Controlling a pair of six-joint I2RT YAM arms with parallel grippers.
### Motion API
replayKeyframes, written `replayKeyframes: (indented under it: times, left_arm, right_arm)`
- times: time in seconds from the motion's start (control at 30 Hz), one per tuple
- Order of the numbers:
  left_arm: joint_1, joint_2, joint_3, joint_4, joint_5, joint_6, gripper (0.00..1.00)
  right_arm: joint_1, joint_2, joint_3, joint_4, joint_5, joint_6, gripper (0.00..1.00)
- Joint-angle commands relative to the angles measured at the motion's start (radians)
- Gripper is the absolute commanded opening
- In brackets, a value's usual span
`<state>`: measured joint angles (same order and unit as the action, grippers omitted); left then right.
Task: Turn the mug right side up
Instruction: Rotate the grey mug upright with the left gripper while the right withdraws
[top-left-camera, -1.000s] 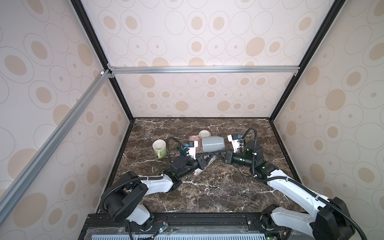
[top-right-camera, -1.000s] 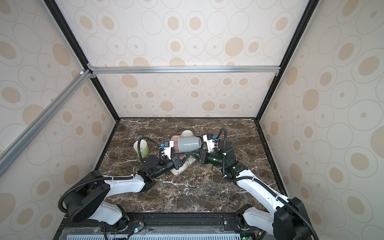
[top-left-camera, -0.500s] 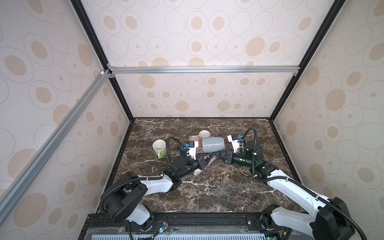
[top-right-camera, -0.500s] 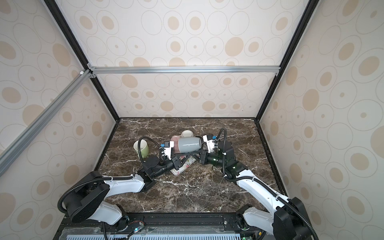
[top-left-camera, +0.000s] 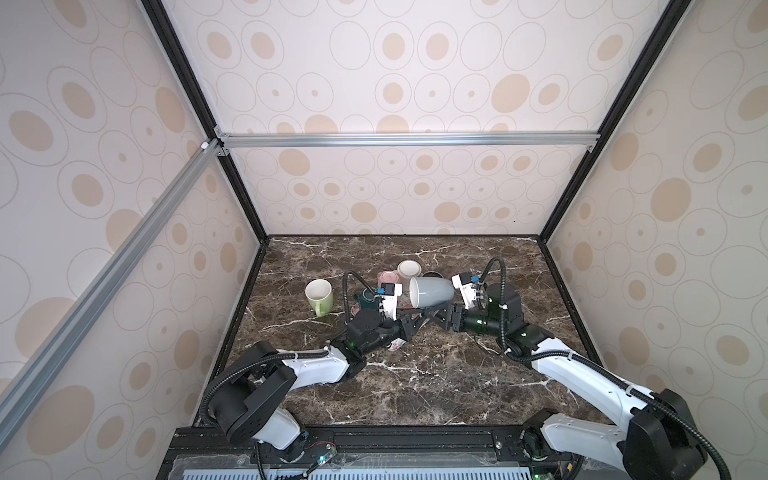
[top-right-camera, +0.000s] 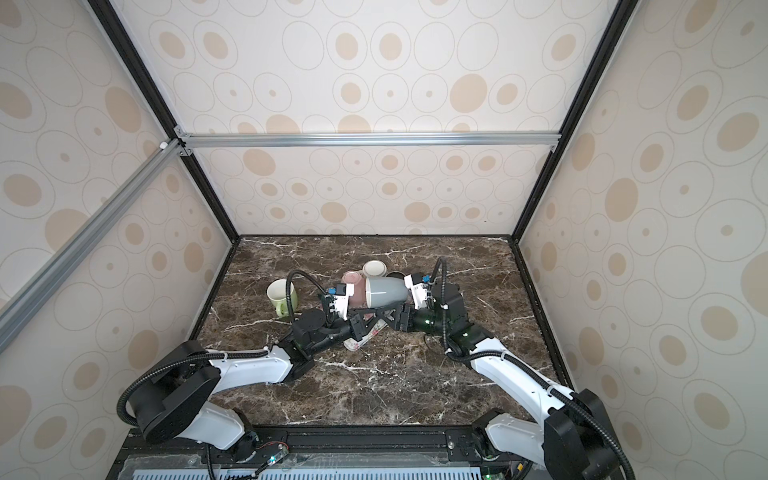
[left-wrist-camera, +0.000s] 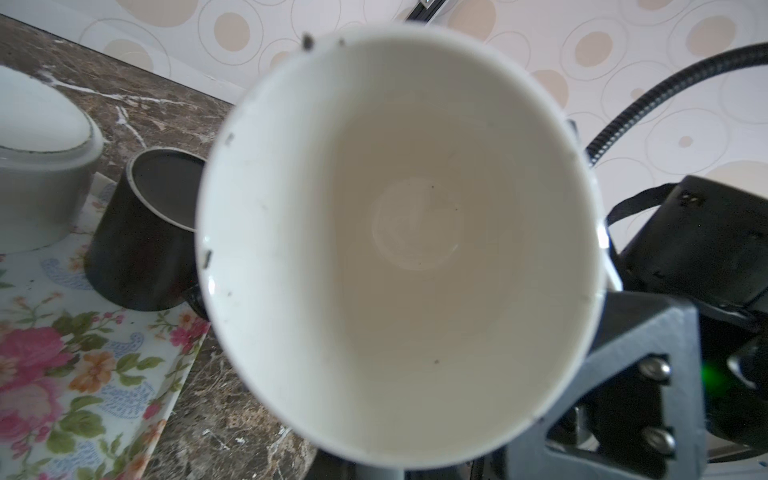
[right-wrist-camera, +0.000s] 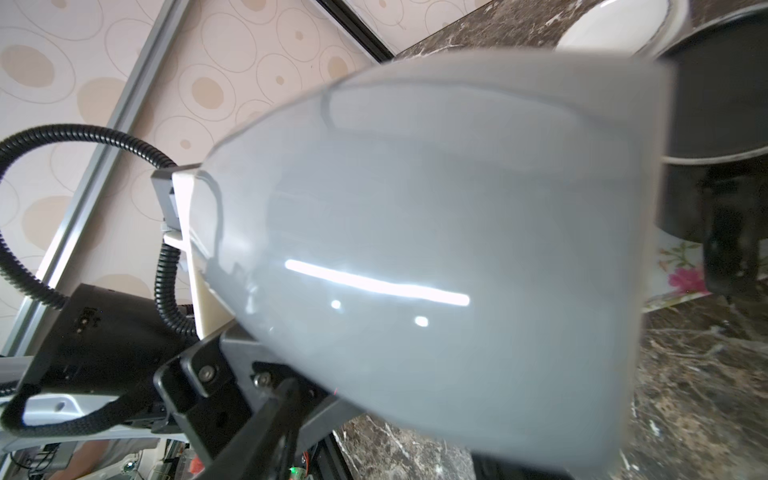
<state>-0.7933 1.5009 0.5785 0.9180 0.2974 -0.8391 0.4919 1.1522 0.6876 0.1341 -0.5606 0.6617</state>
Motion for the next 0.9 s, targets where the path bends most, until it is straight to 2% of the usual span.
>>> replayKeyframes:
  times: [0.0,0.2,0.4,0.53,0.73,0.87]
  left_arm:
    - [-0.008,-0.004,0.061,-0.079,-0.052,0.061,0.00]
    - [-0.003,-0.051,0.108,-0.254,-0.128,0.148,0.00]
    - [0.029,-0.094,0.185,-0.433,-0.181,0.188,0.00]
    - [0.048,-0.127,0.239,-0.552,-0.223,0.220,0.00]
    - [0.133,-0.237,0.292,-0.752,-0.293,0.242,0.00]
    - [0.208,-0.333,0.330,-0.914,-0.388,0.261,0.00]
  right_arm:
    - [-0.009,-0.032,-0.007,-0.015,0.055,-0.035,0.70]
    - [-0.010,-0.114,-0.007,-0.170,0.226,-0.135,0.76]
    - [-0.010,-0.202,-0.020,-0.248,0.310,-0.179,0.88]
    - [-0.009,-0.233,-0.019,-0.290,0.351,-0.205,0.91]
    - [-0.011,-0.255,-0.003,-0.373,0.410,-0.241,0.93]
    - [-0.012,-0.254,-0.006,-0.397,0.422,-0.216,0.97]
